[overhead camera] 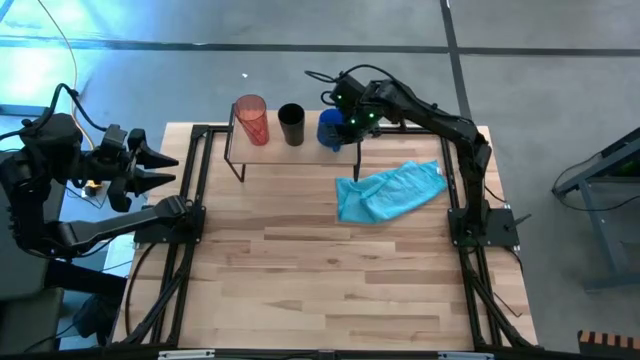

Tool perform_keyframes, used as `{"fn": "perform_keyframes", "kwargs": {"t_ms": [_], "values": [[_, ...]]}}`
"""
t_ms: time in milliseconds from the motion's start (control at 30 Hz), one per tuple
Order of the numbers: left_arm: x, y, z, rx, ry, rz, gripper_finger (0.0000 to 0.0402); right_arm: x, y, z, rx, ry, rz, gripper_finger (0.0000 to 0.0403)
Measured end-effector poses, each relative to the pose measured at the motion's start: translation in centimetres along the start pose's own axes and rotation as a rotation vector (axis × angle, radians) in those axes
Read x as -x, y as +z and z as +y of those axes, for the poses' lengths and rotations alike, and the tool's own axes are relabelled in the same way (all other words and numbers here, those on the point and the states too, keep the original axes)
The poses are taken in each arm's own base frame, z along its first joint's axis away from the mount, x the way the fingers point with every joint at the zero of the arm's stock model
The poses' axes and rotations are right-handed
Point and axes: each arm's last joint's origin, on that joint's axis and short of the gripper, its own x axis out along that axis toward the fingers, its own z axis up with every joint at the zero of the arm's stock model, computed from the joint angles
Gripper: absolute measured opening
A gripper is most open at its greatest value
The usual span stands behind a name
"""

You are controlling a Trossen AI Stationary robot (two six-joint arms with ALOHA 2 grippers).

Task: Stack small to large cups/mugs on shelf
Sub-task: Put the blue mug on the shelf

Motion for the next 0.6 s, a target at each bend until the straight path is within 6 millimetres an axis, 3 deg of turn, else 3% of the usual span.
{"fn": "perform_keyframes", "kwargs": {"t_ms": [600], "values": [[0.0,0.1,0.0,-0.004,0.007,-0.008,0.0193,-1.1,0.1,-0.2,-0.010,-0.026,0.037,0.0052]]}}
